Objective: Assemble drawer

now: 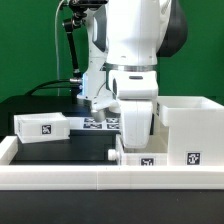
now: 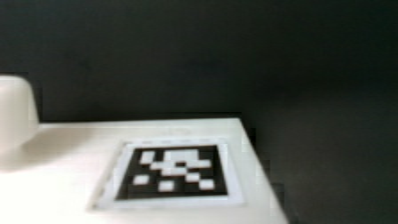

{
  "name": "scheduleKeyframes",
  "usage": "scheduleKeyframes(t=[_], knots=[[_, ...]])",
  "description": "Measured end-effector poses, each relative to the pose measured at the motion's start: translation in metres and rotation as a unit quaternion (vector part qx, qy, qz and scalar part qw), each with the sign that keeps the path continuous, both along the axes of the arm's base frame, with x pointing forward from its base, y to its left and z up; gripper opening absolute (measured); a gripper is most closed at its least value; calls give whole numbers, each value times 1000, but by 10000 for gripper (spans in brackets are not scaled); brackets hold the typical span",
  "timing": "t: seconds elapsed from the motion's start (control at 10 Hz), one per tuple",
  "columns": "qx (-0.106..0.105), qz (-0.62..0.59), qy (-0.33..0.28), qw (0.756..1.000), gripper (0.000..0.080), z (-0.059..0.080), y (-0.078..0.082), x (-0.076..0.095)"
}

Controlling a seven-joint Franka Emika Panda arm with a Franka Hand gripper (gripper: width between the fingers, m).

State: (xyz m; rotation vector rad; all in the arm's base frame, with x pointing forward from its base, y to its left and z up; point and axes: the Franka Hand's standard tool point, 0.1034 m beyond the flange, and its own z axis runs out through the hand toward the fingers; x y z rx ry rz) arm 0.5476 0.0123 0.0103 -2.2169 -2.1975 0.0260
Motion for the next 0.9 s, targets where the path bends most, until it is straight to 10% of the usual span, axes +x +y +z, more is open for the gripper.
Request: scheduleKeyframes(t=[0.5,0.9], knots=[[0,-1,-3,1000,140,0,2,0],[0,-17,-3,1000,582,6,5,3]])
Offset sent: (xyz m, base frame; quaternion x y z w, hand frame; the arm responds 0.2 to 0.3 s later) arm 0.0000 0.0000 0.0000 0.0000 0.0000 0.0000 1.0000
